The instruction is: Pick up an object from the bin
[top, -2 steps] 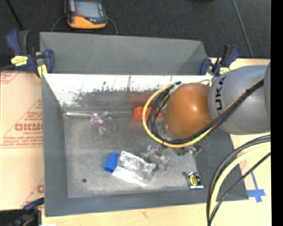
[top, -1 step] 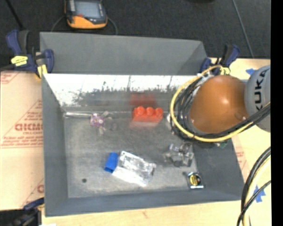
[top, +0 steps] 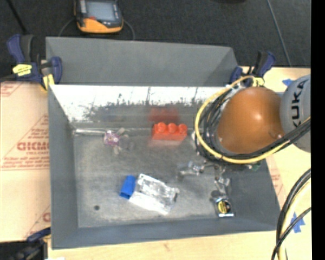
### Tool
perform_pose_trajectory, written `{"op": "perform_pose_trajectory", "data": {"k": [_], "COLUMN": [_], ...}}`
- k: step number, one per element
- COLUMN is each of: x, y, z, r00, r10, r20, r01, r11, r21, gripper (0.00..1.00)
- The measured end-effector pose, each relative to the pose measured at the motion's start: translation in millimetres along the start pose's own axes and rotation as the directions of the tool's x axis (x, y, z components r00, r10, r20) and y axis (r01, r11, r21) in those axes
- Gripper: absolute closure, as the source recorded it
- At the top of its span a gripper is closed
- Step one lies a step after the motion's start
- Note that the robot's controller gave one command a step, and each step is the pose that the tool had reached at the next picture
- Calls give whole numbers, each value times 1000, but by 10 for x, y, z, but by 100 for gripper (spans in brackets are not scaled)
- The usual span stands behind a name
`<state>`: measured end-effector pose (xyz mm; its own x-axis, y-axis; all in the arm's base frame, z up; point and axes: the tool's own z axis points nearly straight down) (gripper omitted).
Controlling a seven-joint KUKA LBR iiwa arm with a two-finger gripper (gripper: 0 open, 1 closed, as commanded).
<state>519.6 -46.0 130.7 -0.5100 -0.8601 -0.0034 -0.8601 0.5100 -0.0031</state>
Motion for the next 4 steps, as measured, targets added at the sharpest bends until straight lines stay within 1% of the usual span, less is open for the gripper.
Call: {"op": "perform_pose_trajectory", "data": {"k": [1,2,3,4], "x": [823,960,871,743], "y": [-188,-93,-49,-337], "z": [142,560,550,-762], "r00": [976,797,795,785], "r10": [-217,-604,-607,-619], "r20": [-6,1,16,-3], "r01": [217,604,607,619], "r11": [976,797,795,785], "r21": [-4,1,5,5], "gripper": [0,0,100,100]}}
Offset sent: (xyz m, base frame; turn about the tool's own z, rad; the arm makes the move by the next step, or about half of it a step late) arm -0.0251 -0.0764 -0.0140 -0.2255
